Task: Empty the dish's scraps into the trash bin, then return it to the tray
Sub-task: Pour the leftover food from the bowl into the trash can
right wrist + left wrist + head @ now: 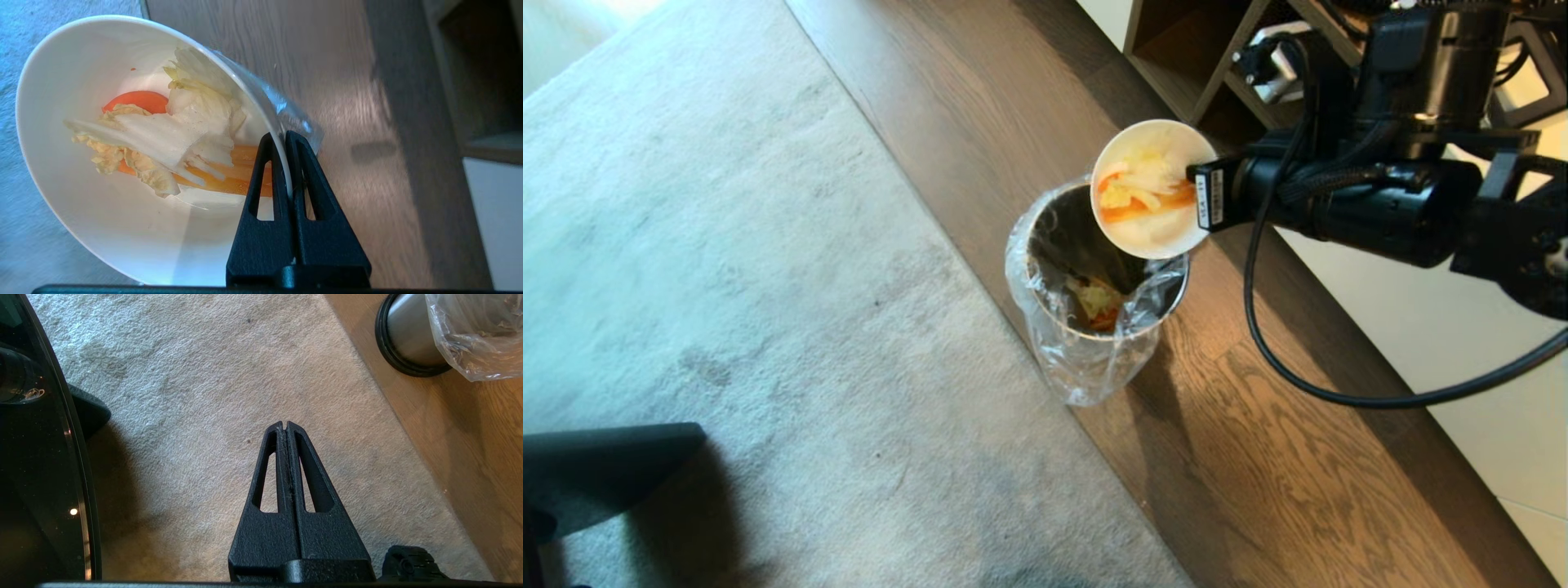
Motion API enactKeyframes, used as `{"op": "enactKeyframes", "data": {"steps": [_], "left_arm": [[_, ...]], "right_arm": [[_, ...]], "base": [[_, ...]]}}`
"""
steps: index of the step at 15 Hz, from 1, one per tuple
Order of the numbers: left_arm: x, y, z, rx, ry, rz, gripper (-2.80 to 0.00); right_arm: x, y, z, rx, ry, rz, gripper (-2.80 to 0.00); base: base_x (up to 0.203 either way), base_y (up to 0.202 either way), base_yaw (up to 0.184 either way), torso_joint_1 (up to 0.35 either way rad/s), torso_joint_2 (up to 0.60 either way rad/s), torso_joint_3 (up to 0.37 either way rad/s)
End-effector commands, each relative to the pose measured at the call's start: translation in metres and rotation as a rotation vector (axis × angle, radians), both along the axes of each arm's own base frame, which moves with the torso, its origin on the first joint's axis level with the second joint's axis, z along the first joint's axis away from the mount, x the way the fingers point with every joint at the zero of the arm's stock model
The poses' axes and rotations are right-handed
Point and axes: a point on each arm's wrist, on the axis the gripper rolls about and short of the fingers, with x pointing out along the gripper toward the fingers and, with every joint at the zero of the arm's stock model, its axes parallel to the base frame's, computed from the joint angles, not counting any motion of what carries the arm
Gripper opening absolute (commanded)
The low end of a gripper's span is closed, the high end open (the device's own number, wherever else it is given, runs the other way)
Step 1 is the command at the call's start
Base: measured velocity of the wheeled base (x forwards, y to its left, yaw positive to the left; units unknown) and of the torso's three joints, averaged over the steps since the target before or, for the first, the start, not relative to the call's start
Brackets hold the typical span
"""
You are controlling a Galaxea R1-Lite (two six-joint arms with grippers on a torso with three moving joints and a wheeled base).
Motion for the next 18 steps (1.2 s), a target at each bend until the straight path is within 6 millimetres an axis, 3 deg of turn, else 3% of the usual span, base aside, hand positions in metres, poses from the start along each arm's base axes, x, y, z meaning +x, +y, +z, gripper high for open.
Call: {"op": "enactKeyframes", "data": {"steps": [1, 6, 13, 18], "left_arm": [[0.0, 0.0, 0.0, -0.001, -0.001, 0.001, -2.8], [0.0, 0.0, 0.0, -0.001, -0.001, 0.001, -2.8], [0.0, 0.0, 0.0, -0.001, -0.001, 0.001, -2.8], [0.0, 0.0, 0.0, -0.001, -0.001, 0.001, -2.8]], "right_arm": [[0.007, 0.005, 0.0, -0.031, -0.116, -0.003, -2.8], [0.004, 0.004, -0.006, -0.123, -0.382, -0.035, -2.8], [-0.011, 0.001, -0.012, -0.215, -0.595, -0.012, -2.8], [-0.026, 0.011, -0.026, -0.261, -0.686, 0.025, -2.8]], "base": [[0.0, 0.0, 0.0, 0.0, 0.0, 0.0], [0.0, 0.0, 0.0, 0.0, 0.0, 0.0], [0.0, 0.0, 0.0, 0.0, 0.0, 0.0], [0.0, 0.0, 0.0, 0.0, 0.0, 0.0]]}}
